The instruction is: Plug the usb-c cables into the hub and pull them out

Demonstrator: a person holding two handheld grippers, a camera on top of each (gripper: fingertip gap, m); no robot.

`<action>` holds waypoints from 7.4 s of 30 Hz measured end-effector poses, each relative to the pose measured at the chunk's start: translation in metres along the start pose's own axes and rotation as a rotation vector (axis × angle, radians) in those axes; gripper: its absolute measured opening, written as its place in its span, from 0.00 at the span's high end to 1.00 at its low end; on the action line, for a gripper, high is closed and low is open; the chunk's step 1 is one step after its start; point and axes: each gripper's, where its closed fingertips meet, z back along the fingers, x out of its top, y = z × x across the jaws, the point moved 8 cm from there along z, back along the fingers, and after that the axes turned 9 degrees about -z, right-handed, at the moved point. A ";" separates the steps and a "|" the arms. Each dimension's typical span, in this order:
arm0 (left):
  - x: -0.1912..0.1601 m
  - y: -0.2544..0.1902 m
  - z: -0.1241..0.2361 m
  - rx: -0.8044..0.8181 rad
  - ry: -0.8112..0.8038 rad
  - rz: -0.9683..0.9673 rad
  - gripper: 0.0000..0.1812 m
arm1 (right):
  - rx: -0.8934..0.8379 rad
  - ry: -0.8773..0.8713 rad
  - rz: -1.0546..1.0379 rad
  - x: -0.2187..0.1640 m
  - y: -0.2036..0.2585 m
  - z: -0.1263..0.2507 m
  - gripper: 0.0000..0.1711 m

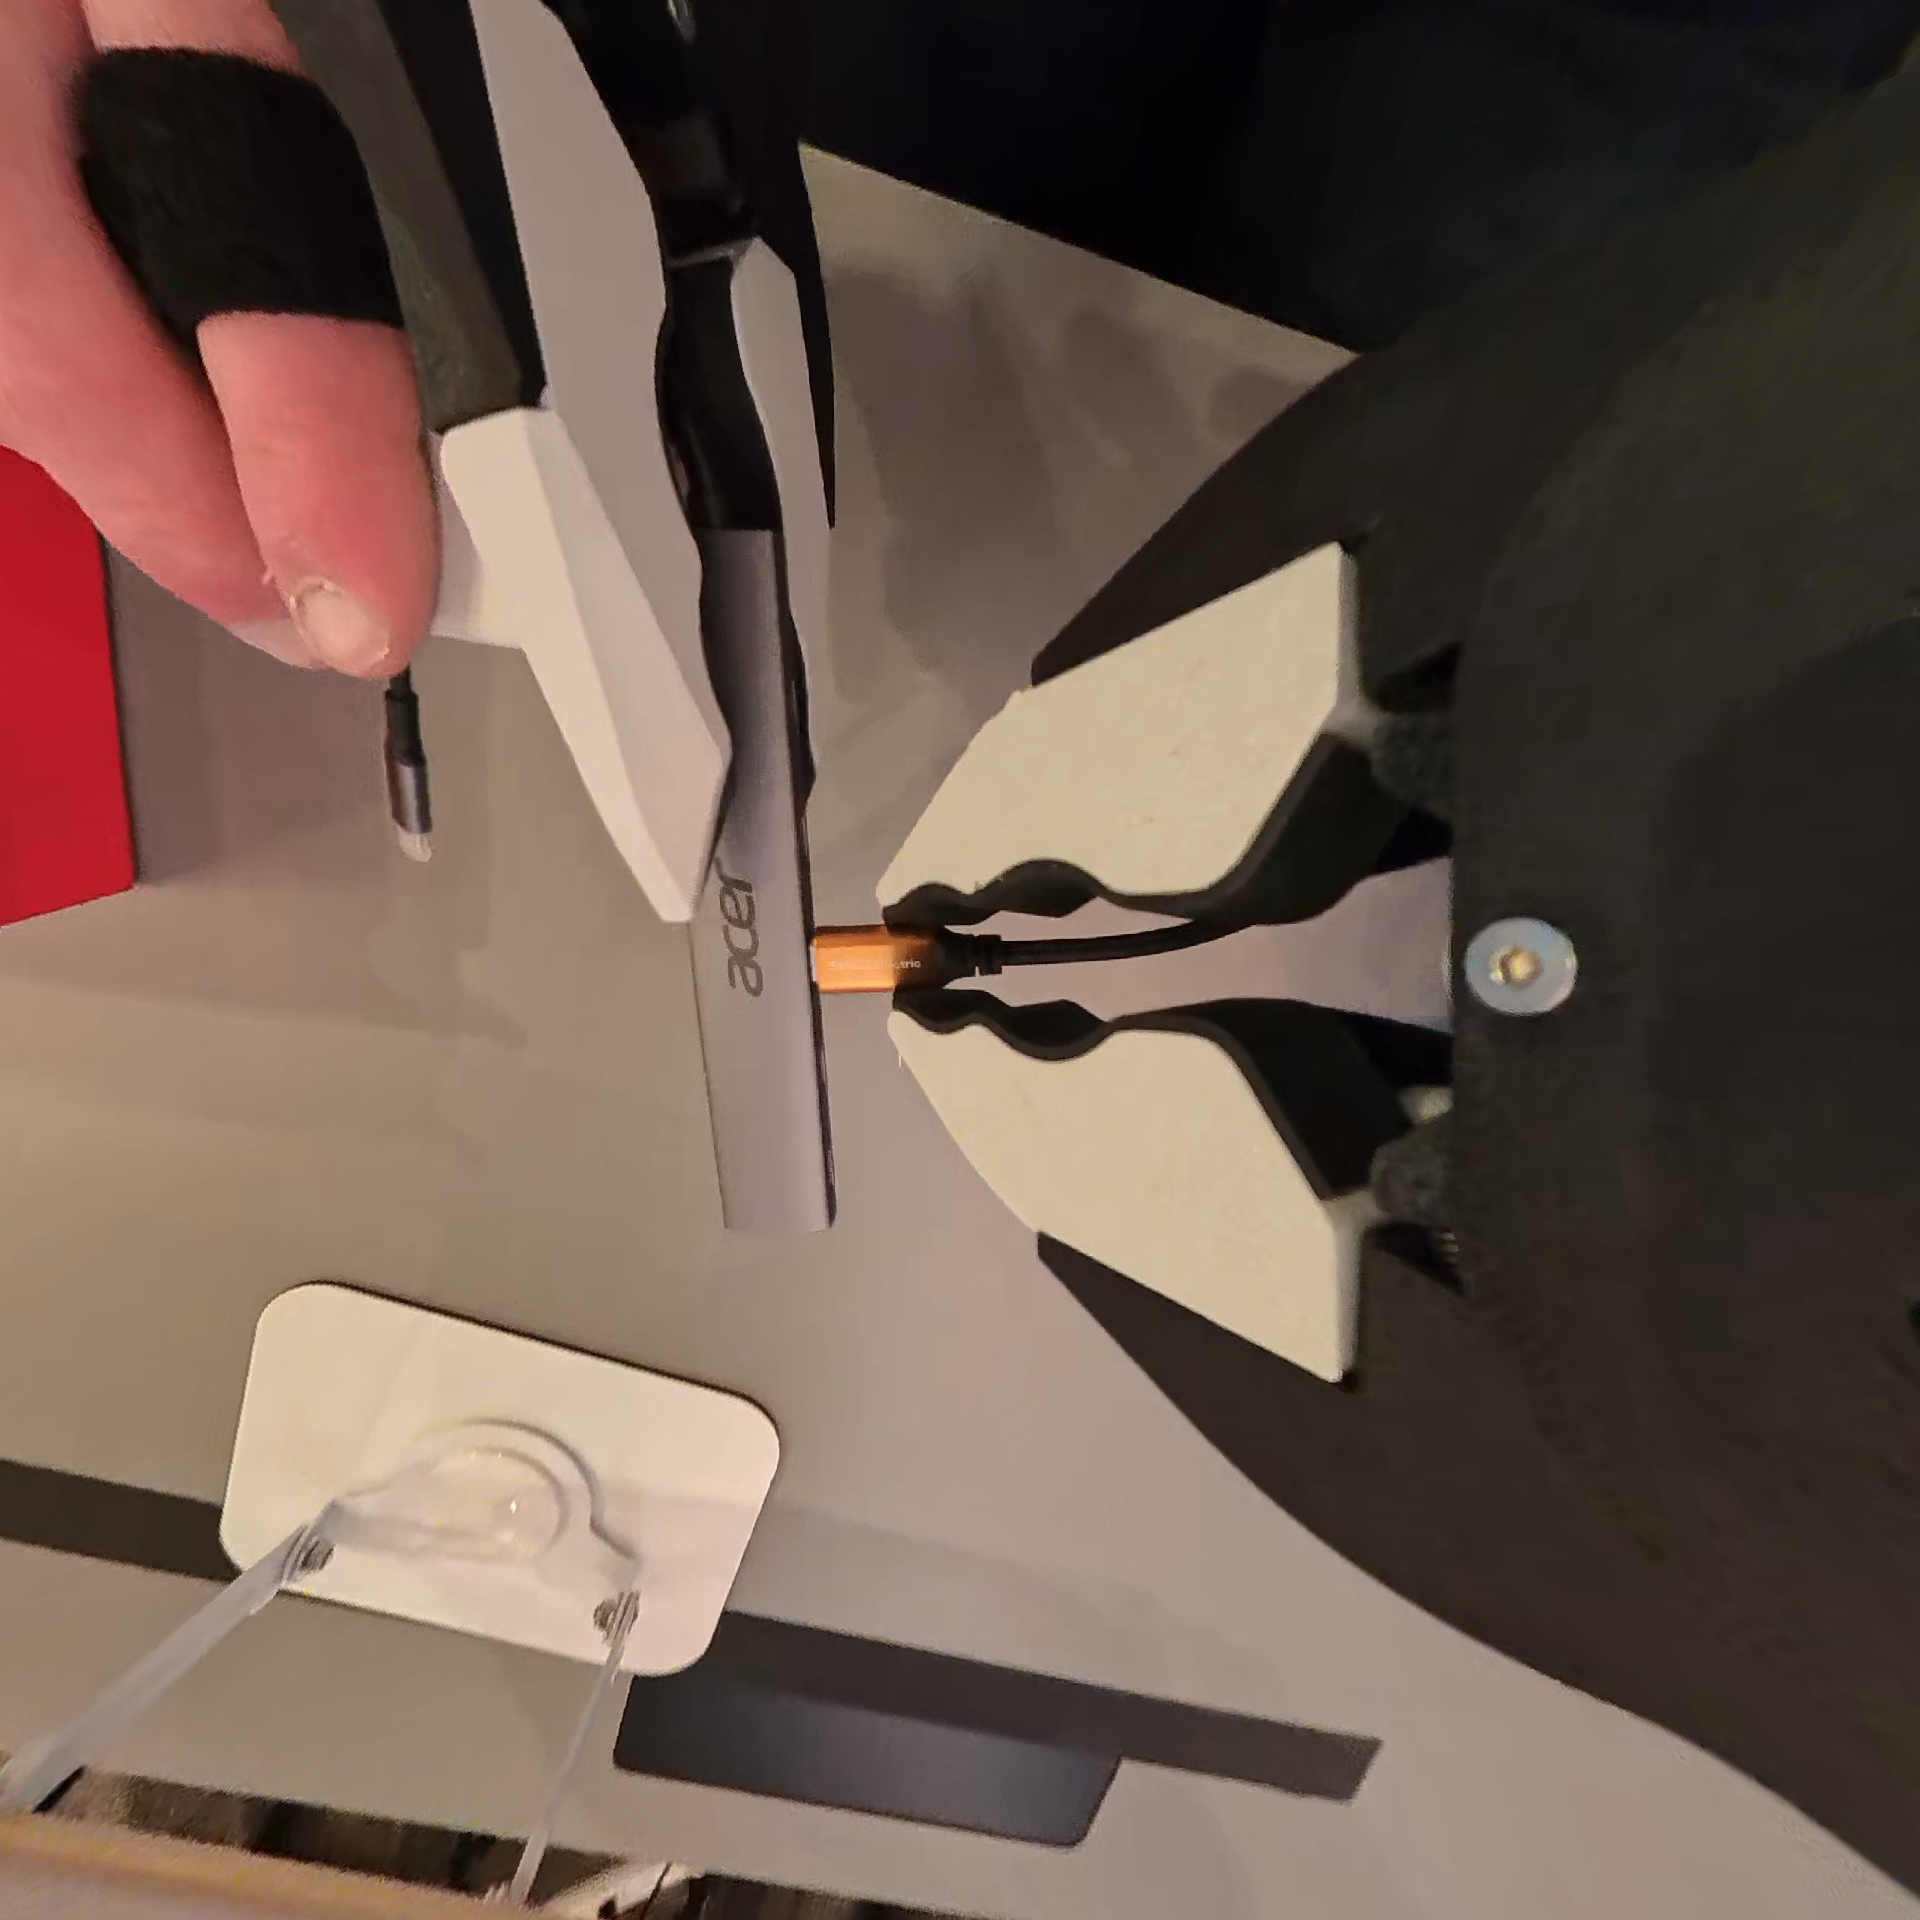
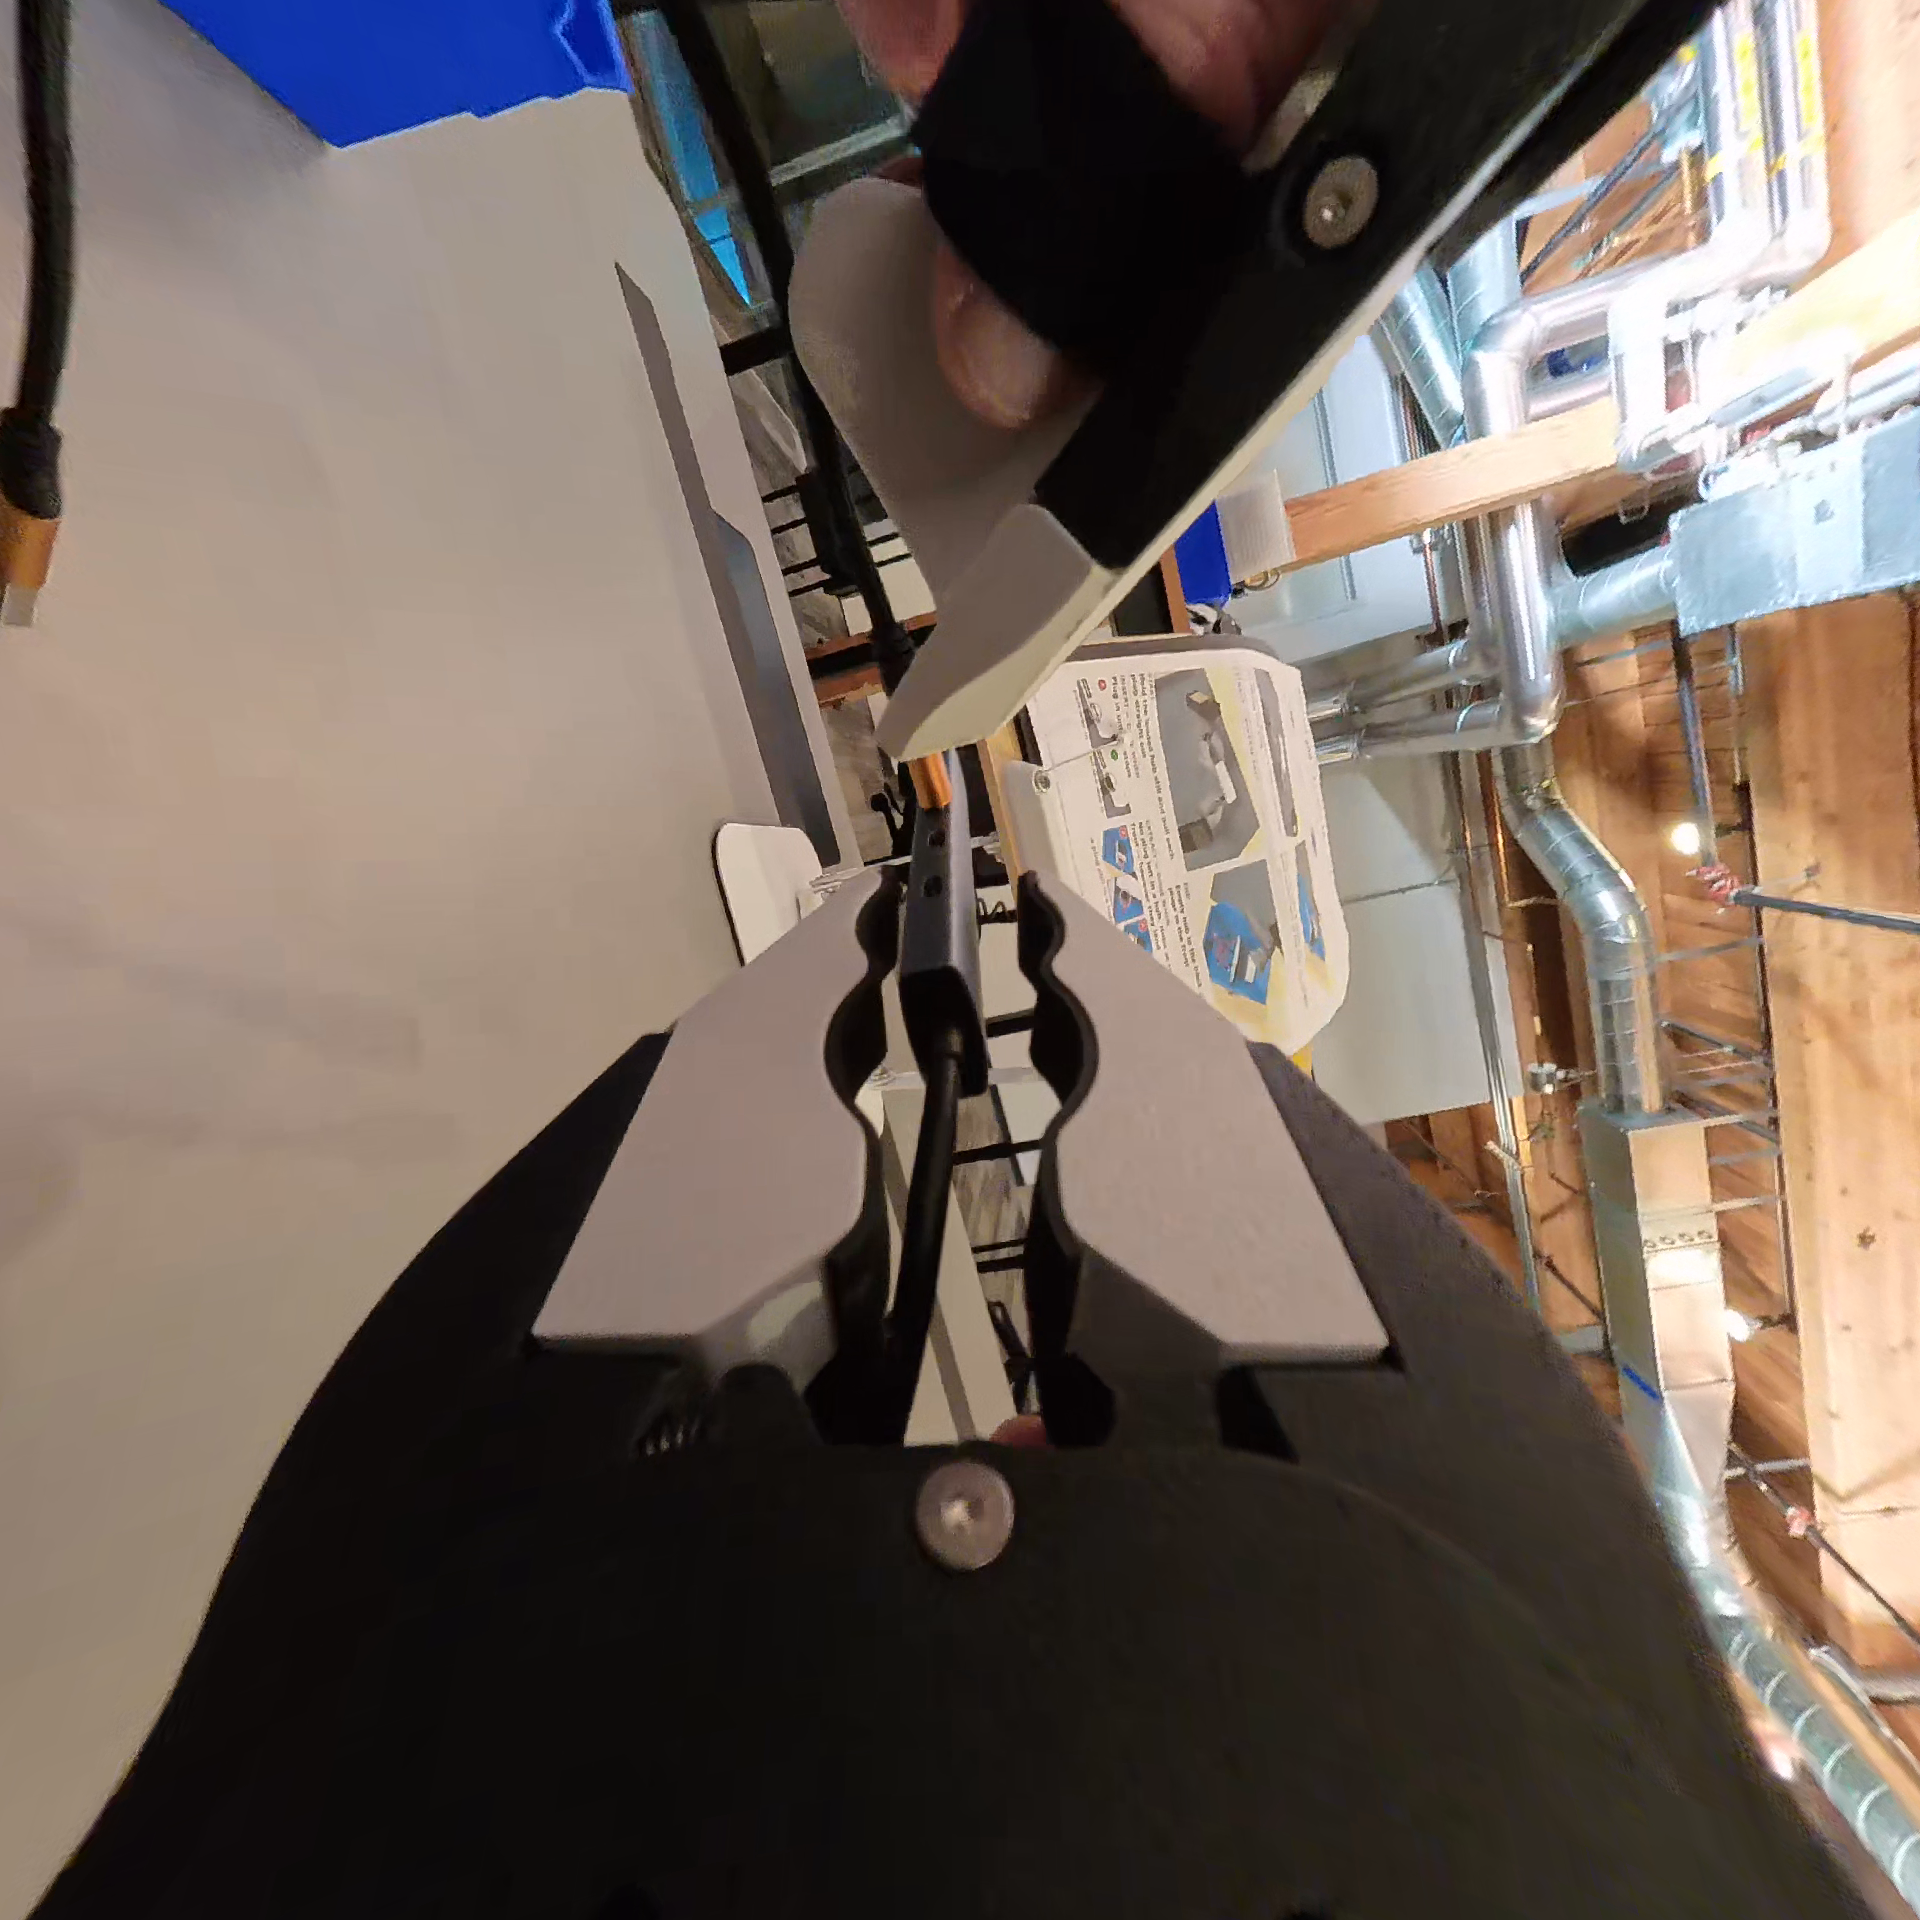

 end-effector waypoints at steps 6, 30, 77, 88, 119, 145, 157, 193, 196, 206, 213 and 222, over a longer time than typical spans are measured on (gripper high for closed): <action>-0.005 -0.004 -0.005 -0.054 -0.013 0.022 0.94 | 0.067 -0.045 0.011 -0.003 0.006 0.004 0.96; -0.072 0.070 0.029 0.082 -0.502 0.420 0.92 | 0.099 -0.124 -0.480 -0.025 -0.022 0.013 0.96; 0.001 -0.016 -0.022 0.025 -0.643 0.314 0.92 | 0.028 -0.044 -0.155 -0.013 -0.015 0.021 0.96; 0.000 -0.019 -0.021 0.031 -0.689 0.327 0.93 | 0.018 -0.060 -0.163 -0.011 -0.016 0.022 0.96; -0.006 -0.026 -0.018 0.055 -0.676 0.279 0.93 | 0.025 -0.072 -0.165 -0.011 -0.008 0.025 0.96; -0.026 -0.005 -0.006 0.061 -0.799 0.483 0.93 | 0.183 -0.235 -0.655 -0.015 -0.050 0.058 0.85; -0.032 0.007 0.015 0.018 -0.861 0.401 0.93 | 0.582 -0.371 -1.192 -0.030 -0.090 0.052 0.63; -0.022 -0.010 0.026 -0.318 -0.994 0.378 0.93 | 0.293 -0.313 -0.218 0.010 -0.056 0.018 0.79; -0.018 -0.014 0.024 -0.339 -1.001 0.380 0.93 | 0.276 -0.333 -0.171 0.013 -0.050 0.015 0.81; -0.012 -0.020 0.020 -0.385 -1.019 0.389 0.93 | 0.176 -0.371 -0.150 0.011 -0.051 0.014 0.96; -0.008 -0.023 0.021 -0.389 -1.037 0.391 0.94 | 0.174 -0.390 -0.185 0.009 -0.054 0.019 0.96; 0.001 -0.029 0.025 -0.295 -1.026 0.367 0.93 | 0.173 -0.374 -0.244 0.006 -0.059 0.024 0.96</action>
